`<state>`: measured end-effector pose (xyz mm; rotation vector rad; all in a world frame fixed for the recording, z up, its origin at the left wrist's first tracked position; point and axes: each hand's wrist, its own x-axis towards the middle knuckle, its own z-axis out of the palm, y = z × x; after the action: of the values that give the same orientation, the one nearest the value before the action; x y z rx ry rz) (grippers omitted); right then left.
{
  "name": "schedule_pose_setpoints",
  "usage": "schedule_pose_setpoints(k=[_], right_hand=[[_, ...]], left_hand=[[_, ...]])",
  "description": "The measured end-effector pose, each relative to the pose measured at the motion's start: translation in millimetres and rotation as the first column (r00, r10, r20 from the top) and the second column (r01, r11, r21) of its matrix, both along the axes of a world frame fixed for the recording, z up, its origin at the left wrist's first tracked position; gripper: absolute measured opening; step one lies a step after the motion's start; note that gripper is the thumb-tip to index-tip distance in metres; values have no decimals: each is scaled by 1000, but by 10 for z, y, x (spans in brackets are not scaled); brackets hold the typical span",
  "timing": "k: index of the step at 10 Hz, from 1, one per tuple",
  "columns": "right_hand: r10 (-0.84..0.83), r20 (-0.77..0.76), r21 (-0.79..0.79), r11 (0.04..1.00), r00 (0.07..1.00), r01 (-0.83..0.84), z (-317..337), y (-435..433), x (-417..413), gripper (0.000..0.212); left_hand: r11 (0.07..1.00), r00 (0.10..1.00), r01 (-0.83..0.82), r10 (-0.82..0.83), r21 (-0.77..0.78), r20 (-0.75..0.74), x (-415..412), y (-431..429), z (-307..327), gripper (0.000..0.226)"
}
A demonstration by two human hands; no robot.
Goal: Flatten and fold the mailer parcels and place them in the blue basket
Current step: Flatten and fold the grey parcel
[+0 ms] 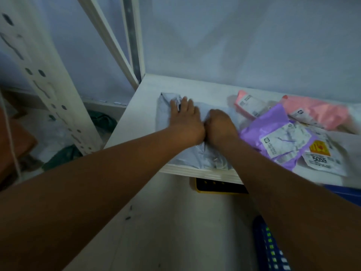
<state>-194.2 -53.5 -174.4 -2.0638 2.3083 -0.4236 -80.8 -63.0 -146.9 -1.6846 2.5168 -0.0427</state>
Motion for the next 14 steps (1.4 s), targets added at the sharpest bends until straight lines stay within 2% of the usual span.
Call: schedule_pose_setpoints(k=[1,2,3,4,5,7,8,9,10,12,13,14], right_hand=[[6,-88,-58,998,996,-11,-246,43,-24,73],[-2,-128,-48,999,992,-5,-272,21,-30,77],[21,-174,-40,999,984,-28,-183,106,21,69],[53,-211,-24,998,976,-59,-93,172,56,41],[32,-214,-28,999,976,-39,-106,167,53,36],[18,-194,1,1000,981,-18,-92,176,60,33],[10,-187,36,999,982,-3,-85,135,57,41],[-20,-216,85,996,976,39,-179,46,36,73],[-12,-240,149,988,971,50,-285,-23,8,93],[94,-218,137,989,971,-65,-164,59,86,70],[206,-190,97,977,960,-191,-90,123,118,66],[162,-45,136,978,986,-155,134,172,151,60]], left_hand=[[1000,999,8,-8,1,40,75,-28,-159,67],[1000,998,25,-24,-12,63,78,-55,-147,68],[999,996,20,-17,-25,90,68,-88,-180,68],[999,994,20,-16,-39,109,66,-93,-193,67],[998,993,25,-19,-50,119,67,-98,-204,67],[998,993,26,-19,-56,120,72,-105,-222,66],[998,993,35,-28,-58,119,89,-90,-188,65],[997,996,37,-31,-65,84,122,-79,-192,65],[996,997,37,-31,-85,72,160,-53,-194,65],[996,999,34,-31,-79,40,243,-39,-210,66],[999,1000,9,-10,-37,-9,275,-73,-181,68],[999,998,-17,14,-48,-61,308,-78,-110,72]])
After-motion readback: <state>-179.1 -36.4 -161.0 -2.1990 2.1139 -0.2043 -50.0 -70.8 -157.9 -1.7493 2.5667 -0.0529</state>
